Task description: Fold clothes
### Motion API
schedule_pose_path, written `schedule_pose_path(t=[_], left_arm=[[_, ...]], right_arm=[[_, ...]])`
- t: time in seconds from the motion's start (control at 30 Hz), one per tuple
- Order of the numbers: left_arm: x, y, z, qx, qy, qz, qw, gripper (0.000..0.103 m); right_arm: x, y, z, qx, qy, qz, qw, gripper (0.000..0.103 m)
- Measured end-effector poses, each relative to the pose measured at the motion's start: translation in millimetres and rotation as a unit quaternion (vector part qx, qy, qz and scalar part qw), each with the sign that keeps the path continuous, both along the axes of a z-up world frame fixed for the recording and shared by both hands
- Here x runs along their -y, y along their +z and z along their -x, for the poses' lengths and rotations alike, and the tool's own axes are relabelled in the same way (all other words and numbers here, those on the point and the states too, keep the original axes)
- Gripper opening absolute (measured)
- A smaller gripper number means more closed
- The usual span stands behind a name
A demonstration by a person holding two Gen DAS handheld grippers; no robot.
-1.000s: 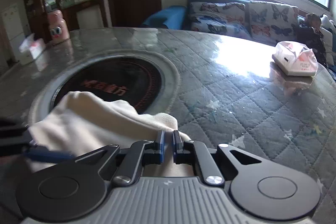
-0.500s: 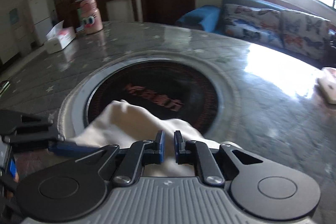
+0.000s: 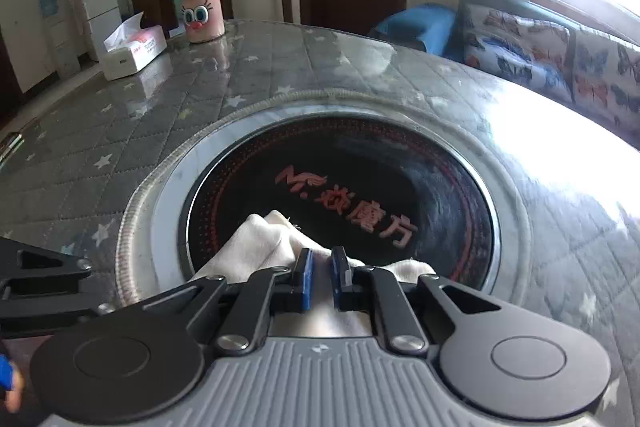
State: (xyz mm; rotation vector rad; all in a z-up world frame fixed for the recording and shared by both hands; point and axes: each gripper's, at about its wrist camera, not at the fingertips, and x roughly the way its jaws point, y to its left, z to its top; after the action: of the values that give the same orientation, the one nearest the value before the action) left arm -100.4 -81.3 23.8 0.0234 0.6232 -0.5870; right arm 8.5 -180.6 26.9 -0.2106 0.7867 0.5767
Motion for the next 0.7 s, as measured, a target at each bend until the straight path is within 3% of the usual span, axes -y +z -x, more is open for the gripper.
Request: schedule_pose_path(t=[0.2, 0.5, 0.7], left_arm=[[-12.6, 5.9, 2.9, 0.004, 0.020, 0.005, 0.9998, 0.051], [-17.5, -2.0, 8.7, -0.008, 0.037, -0.007, 0.9993, 0.051], [-20.0, -1.7, 15.6, -0.020, 0.031, -0.006, 0.9993, 0.051]], right_arm=[[29.1, 24.8, 29.8, 0.021, -0.009, -0.012, 1.000, 0.009], [74.6, 14.9, 112.4, 0.030, -0.015, -0.010, 0.999, 0.010], [104.6, 1.0, 146.4, 0.038, -0.031, -0.037, 0.998, 0.010]])
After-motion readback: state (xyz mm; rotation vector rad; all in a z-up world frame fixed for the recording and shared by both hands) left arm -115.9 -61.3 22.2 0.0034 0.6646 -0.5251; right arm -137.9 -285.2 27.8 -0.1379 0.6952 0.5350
